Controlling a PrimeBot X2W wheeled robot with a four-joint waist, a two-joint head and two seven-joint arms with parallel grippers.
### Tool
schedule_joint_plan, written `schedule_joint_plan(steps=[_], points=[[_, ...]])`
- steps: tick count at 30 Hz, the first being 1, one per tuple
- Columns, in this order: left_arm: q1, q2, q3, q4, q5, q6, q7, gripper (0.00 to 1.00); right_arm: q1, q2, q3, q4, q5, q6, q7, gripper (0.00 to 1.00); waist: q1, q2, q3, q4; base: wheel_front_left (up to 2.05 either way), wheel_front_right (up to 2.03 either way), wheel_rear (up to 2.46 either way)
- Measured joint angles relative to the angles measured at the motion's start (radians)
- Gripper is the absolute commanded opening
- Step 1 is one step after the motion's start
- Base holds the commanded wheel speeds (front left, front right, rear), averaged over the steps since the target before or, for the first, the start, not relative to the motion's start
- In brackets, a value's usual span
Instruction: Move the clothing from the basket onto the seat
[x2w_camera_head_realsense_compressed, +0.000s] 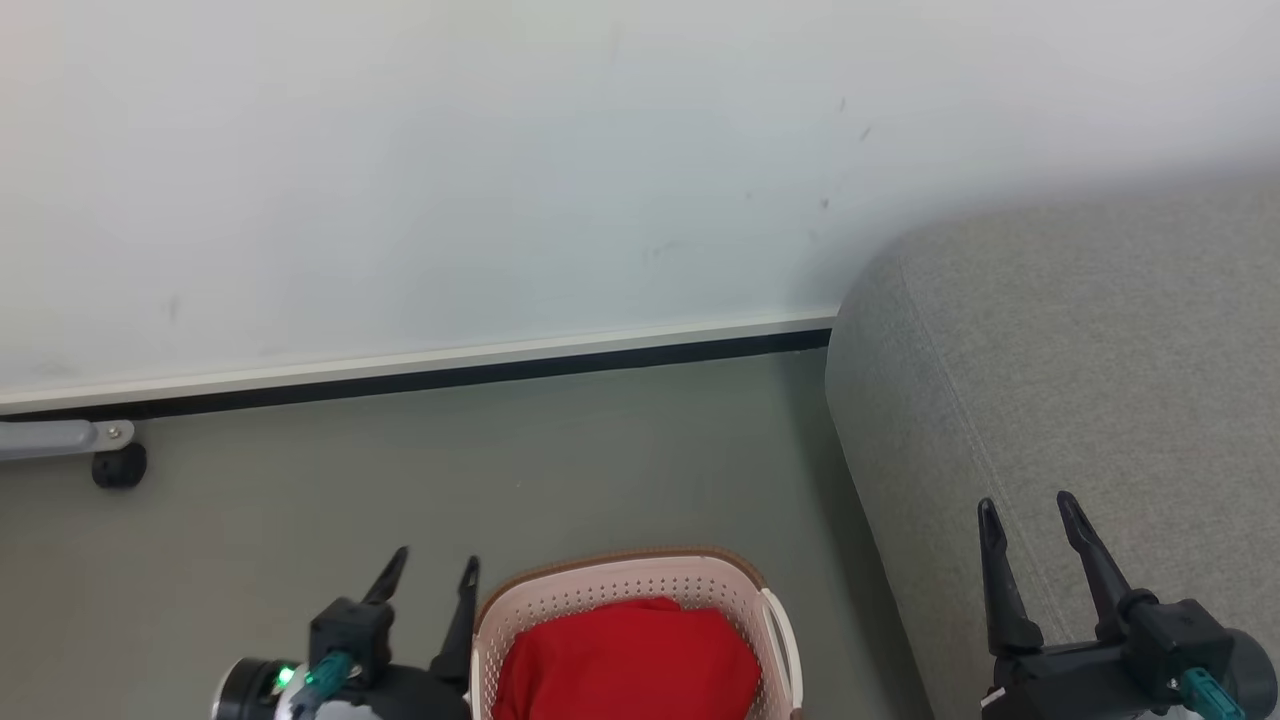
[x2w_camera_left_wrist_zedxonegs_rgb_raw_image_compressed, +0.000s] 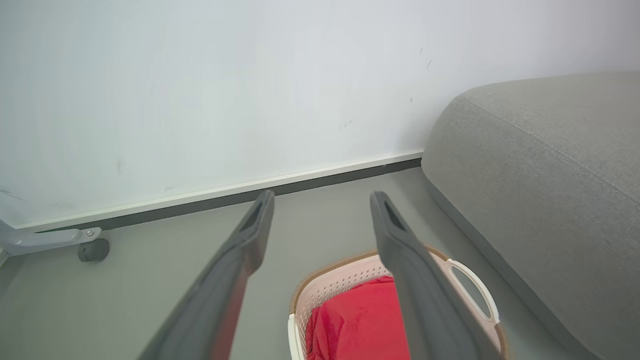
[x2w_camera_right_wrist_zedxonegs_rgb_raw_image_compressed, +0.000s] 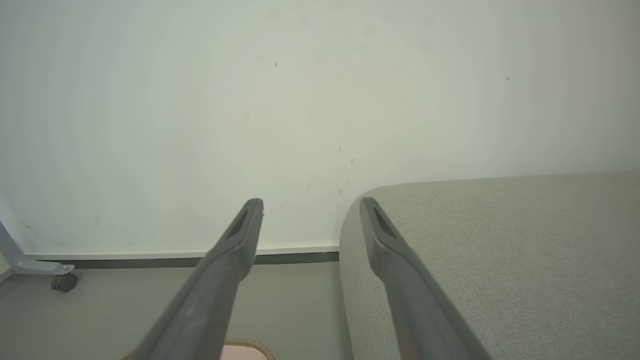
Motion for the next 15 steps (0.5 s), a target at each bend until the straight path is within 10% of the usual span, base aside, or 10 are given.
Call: schedule_joint_plan(steps=[15], points=[[0.168,0.062,0.142,-0.149,-0.040,0.060,0.000,1.00,0.061,0.001,0.002,-0.041,-0.007,0.006,0.000,1.00,0.0001,0.0002,-0.038,0.008,0.00,0.00,0.00]])
